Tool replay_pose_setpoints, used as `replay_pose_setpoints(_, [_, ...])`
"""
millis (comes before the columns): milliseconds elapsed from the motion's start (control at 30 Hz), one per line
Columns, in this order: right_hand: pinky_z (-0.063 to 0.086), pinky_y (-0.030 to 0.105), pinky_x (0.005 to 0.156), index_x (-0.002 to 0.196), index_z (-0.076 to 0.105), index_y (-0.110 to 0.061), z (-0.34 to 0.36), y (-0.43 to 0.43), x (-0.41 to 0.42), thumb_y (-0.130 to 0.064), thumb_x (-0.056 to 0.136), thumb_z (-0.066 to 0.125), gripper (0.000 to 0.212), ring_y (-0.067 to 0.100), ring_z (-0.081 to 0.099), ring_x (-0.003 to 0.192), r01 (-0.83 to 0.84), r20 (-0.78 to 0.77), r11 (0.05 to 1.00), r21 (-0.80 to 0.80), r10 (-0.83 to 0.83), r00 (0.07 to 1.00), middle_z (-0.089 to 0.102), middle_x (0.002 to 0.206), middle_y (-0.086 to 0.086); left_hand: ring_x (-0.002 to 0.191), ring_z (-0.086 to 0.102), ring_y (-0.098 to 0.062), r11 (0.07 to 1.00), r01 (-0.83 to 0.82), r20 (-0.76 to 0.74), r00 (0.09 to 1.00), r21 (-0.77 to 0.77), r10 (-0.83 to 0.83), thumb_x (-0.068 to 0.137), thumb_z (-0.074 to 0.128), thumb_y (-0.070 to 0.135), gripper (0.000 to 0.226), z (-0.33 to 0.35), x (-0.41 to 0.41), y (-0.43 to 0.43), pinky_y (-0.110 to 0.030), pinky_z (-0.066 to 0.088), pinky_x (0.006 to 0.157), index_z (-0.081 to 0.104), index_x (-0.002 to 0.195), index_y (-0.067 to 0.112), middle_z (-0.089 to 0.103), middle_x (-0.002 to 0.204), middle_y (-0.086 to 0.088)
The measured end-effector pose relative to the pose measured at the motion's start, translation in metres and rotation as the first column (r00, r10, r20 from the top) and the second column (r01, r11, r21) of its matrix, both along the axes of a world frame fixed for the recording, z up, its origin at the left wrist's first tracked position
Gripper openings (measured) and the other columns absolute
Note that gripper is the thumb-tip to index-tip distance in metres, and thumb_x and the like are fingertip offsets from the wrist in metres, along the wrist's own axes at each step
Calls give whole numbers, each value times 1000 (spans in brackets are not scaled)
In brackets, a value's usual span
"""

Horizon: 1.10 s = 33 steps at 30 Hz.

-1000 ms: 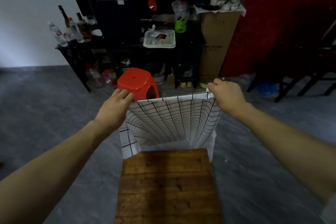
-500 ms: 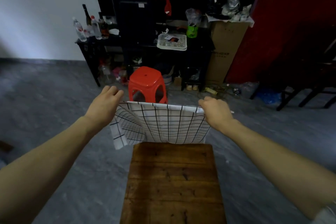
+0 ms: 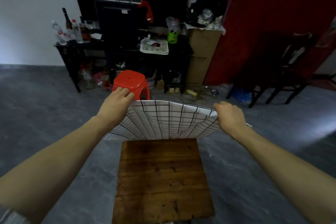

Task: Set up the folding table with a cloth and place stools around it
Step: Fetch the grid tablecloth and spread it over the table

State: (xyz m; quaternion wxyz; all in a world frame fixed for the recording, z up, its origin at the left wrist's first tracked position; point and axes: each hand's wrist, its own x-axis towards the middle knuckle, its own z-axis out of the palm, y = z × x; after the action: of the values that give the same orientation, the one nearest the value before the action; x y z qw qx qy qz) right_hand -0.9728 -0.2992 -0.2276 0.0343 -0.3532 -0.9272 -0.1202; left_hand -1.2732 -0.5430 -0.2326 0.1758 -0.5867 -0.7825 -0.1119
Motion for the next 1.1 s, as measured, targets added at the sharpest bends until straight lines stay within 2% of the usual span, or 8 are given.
replay_pose_setpoints(167, [37,34,57,93,56,-13,-8,8,22,3,79,59,22,34,63,81,68,-6,997,-25,-68,998,58,93,8,89,48,-31,997,39,31,999,-73,-37,70,65,-14,30,-10,8,24,-45,50,65,61,94,4,56,92,-10])
replay_pose_setpoints(300, [46,34,66,102,61,-15,-20,18,19,1,81,59,27,28,62,96,68,-27,993,-99,-71,997,60,103,5,89,48,-31,995,50,47,998,-88,-46,70,63,-15,31,-16,1,35,-47,50,62,61,95,3,55,92,-11])
replay_pose_setpoints(367, [47,35,66,100,60,-13,-25,23,11,0,82,58,23,28,61,96,59,-33,989,-134,-64,997,60,102,6,86,47,-31,996,39,49,998,-86,-35,69,61,-17,30,-17,-5,38,-48,49,60,60,92,2,55,90,-11])
replay_pose_setpoints(500, [39,32,62,99,58,-12,-37,28,-15,-6,84,62,17,29,62,90,-3,-11,987,-159,1,1000,59,101,7,80,48,-32,998,33,53,998,-52,-30,63,62,-19,31,-17,-21,34,-44,48,57,61,86,1,54,82,-12])
replay_pose_setpoints(600, [41,34,64,99,57,-13,-46,25,-42,-8,86,63,16,30,63,90,-65,-17,980,-188,63,998,59,102,7,79,48,-33,997,-28,50,998,-72,32,61,66,-20,33,-19,-37,14,-42,47,56,61,85,1,54,81,-11])
replay_pose_setpoints(700, [43,35,66,101,57,-12,-54,15,-73,-6,85,63,18,31,62,90,-127,-30,965,-232,123,992,59,103,8,83,47,-32,990,-106,42,993,-95,110,61,64,-21,33,-19,-54,-12,-46,49,56,61,86,1,54,83,-11])
replay_pose_setpoints(833, [39,33,63,100,58,-12,-63,-2,-103,-2,85,61,19,31,63,90,-195,-25,947,-254,195,980,59,102,7,80,46,-33,980,-177,35,983,-94,181,56,63,-23,37,-12,-69,-39,-46,46,55,59,84,0,53,82,-13])
replay_pose_setpoints(1100, [37,34,60,96,57,-13,-60,3,-76,-1,85,62,17,32,62,86,-179,1,958,-227,184,983,57,97,7,77,47,-32,984,-154,67,985,-90,161,57,58,-27,37,-27,-43,-38,-45,47,56,61,83,0,54,80,-13])
